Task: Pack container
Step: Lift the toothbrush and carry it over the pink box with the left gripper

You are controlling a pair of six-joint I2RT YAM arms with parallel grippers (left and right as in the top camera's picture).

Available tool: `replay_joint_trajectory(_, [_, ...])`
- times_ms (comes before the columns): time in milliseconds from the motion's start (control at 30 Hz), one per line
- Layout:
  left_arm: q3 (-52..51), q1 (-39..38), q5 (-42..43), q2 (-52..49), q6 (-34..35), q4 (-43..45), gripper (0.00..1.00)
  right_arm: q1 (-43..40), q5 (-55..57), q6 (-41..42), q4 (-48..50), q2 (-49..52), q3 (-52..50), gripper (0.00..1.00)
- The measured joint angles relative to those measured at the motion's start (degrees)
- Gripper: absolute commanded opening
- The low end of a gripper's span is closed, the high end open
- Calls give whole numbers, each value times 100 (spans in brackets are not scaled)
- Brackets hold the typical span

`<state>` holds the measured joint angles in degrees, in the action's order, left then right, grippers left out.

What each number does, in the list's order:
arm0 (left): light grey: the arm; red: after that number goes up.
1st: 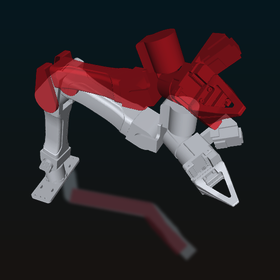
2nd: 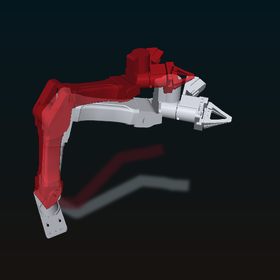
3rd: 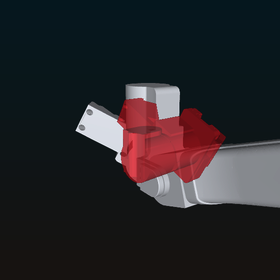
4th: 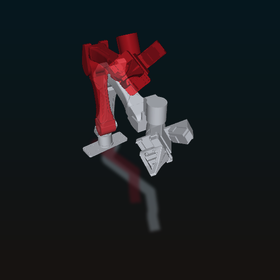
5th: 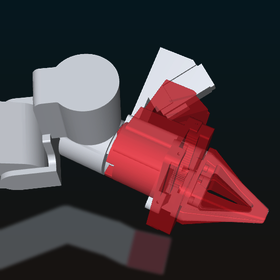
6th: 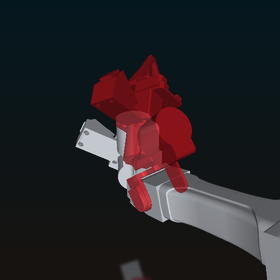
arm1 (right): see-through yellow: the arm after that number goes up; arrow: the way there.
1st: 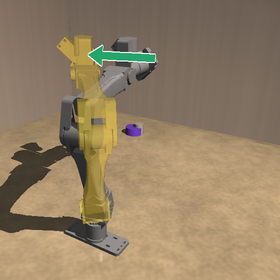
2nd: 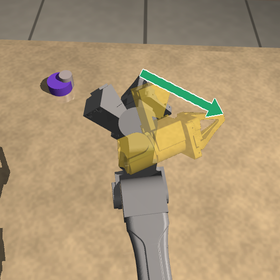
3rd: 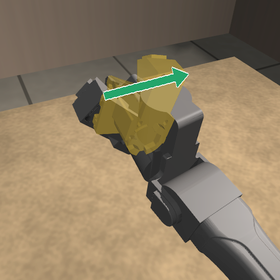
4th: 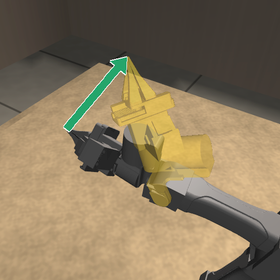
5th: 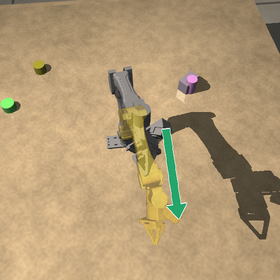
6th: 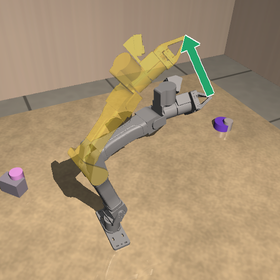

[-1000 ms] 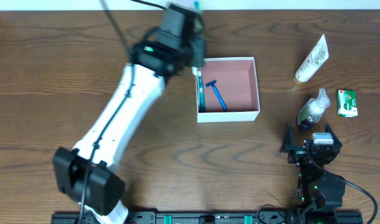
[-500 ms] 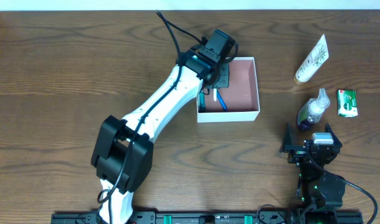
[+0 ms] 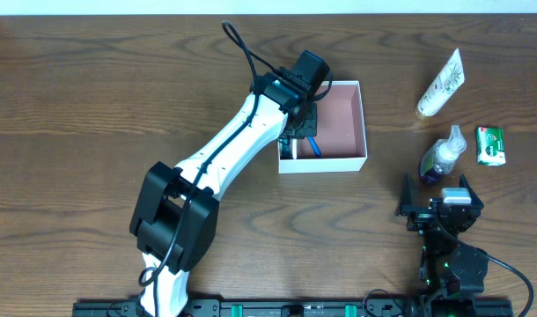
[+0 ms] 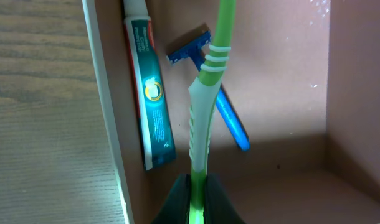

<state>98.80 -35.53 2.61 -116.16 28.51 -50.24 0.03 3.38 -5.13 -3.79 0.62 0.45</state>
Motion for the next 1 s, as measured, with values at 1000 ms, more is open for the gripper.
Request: replay_joint_trajectory(1000, [-70,0,-2,0,-70,195,7,0,0,0,0,0,0,99])
